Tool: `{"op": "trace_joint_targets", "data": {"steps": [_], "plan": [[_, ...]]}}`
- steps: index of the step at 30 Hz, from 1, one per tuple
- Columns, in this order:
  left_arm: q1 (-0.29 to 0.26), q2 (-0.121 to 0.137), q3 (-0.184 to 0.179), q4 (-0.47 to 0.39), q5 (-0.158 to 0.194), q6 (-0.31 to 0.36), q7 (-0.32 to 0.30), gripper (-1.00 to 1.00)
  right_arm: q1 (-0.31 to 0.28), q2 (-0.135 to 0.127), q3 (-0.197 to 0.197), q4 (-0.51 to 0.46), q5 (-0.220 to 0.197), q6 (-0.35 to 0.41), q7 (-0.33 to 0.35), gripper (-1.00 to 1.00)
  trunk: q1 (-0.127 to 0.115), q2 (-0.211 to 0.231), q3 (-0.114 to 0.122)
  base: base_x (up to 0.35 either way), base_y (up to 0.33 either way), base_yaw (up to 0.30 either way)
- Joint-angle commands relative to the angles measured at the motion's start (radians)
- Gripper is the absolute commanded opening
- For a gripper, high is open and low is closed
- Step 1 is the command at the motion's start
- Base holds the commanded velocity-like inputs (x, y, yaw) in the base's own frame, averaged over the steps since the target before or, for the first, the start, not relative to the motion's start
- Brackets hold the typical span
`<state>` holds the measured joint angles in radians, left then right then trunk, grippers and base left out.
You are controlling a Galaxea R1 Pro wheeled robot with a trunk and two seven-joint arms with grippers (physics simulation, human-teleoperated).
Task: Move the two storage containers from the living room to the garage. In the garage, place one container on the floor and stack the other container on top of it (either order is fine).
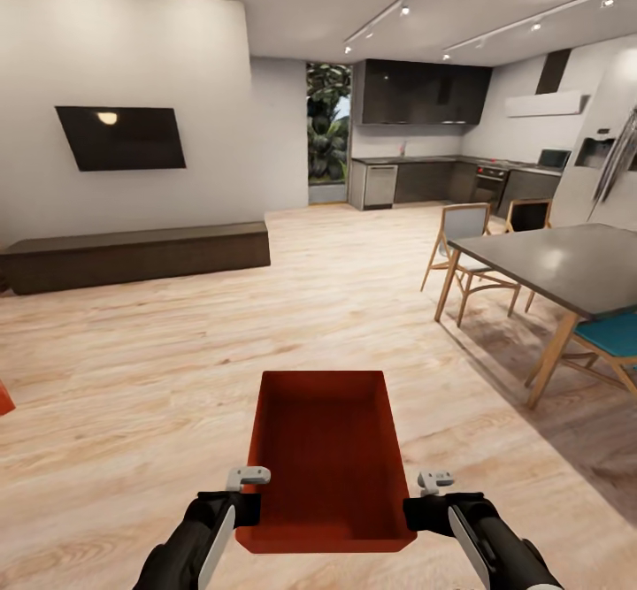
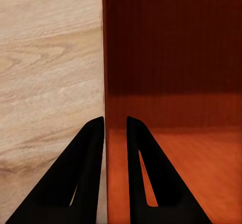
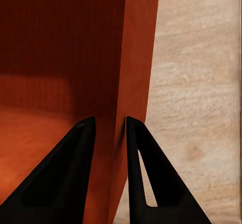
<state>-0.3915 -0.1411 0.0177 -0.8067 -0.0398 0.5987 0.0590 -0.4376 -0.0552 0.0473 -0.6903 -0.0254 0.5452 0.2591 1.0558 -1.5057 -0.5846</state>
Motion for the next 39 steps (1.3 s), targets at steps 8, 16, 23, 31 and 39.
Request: {"op": "trace_joint_targets", "data": {"steps": [8,16,23,31,39], "plan": [[0.000,0.000,0.001,0.001,-0.025,0.007,0.005,-1.00,-0.001,-0.002,0.008,-0.003,-0.004,0.002,-0.001,-1.00,-0.031,0.056,0.034,0.000,0.000,-0.213],[0.000,0.000,0.001,0.004,-0.025,0.007,0.005,-1.00,-0.001,-0.002,0.008,-0.003,-0.004,0.002,-0.001,-1.00,-0.061,0.112,0.070,0.000,0.000,-0.213],[0.000,0.000,0.001,0.004,-0.025,0.007,0.005,-1.00,-0.001,-0.002,0.008,-0.003,-0.004,0.002,-0.001,-1.00,-0.088,0.161,0.101,0.000,0.000,-0.213],[0.000,0.000,0.001,0.004,-0.025,0.007,0.005,-1.00,-0.001,-0.002,0.008,-0.003,-0.004,0.002,-0.001,-1.00,-0.119,0.217,0.136,0.000,0.000,-0.213],[0.000,0.000,0.001,0.004,-0.025,0.007,0.005,-1.00,-0.001,-0.002,0.008,-0.003,-0.004,0.002,-0.001,-1.00,-0.150,0.273,0.172,0.000,0.000,-0.213]]}}
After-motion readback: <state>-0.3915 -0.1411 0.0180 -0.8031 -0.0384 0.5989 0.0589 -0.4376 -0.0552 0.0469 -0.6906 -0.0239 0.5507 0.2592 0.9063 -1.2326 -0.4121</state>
